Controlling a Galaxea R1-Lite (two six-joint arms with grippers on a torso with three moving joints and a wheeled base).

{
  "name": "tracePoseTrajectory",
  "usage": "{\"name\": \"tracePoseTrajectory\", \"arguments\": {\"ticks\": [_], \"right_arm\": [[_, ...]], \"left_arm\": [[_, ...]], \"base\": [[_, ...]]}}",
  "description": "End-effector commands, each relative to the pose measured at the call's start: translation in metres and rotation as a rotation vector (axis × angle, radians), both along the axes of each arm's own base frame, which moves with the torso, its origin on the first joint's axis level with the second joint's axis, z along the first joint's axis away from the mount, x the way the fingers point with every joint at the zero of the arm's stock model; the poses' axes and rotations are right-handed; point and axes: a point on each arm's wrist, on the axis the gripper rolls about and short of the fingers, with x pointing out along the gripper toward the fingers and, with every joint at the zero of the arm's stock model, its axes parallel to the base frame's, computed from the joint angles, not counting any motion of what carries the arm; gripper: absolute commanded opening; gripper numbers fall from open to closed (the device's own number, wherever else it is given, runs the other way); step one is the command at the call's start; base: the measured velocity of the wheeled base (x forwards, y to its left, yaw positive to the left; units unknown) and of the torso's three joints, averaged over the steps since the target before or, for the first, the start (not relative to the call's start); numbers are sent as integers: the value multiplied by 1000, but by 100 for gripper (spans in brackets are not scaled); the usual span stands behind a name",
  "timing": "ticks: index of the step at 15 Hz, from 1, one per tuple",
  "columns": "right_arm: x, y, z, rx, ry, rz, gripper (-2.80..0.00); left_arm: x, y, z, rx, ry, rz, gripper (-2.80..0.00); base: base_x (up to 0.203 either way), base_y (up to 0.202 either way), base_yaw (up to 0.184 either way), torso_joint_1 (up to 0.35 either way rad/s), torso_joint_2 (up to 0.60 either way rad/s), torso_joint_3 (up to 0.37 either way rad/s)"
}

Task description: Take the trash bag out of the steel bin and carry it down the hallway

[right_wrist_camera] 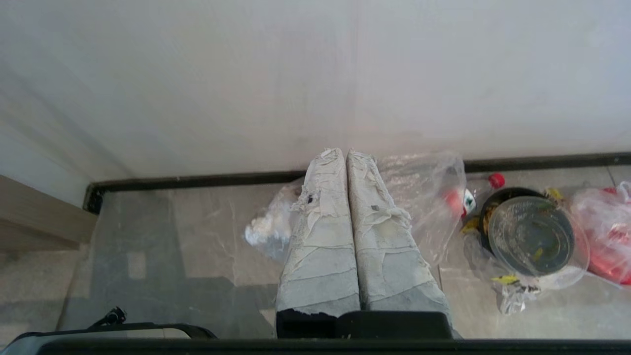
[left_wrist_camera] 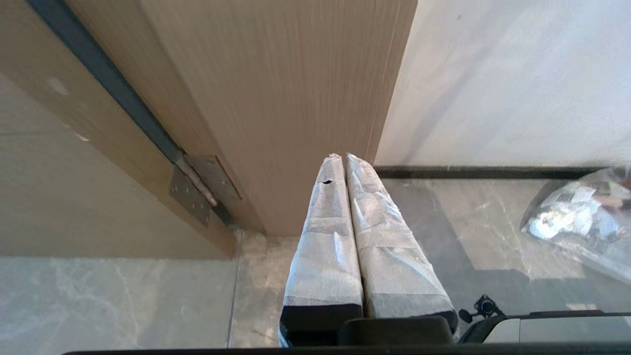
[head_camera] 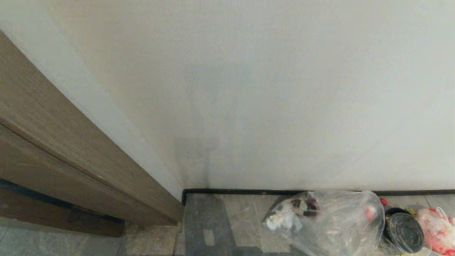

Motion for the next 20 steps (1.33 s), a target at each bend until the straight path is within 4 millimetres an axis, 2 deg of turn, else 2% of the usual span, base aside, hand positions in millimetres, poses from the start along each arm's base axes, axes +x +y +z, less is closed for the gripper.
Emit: {"name": "tracePoseTrajectory", "arguments": {"ticks": [1, 20], "right_arm": [[0, 0, 0, -1, 0, 0, -280], [0, 0, 0, -1, 2, 1, -280]], "left_arm": [[0, 0, 0, -1, 0, 0, -280], [0, 0, 0, -1, -1, 0, -280]], "base": [[0, 0, 0, 6, 3, 203], [0, 0, 0, 2, 1, 200]]}}
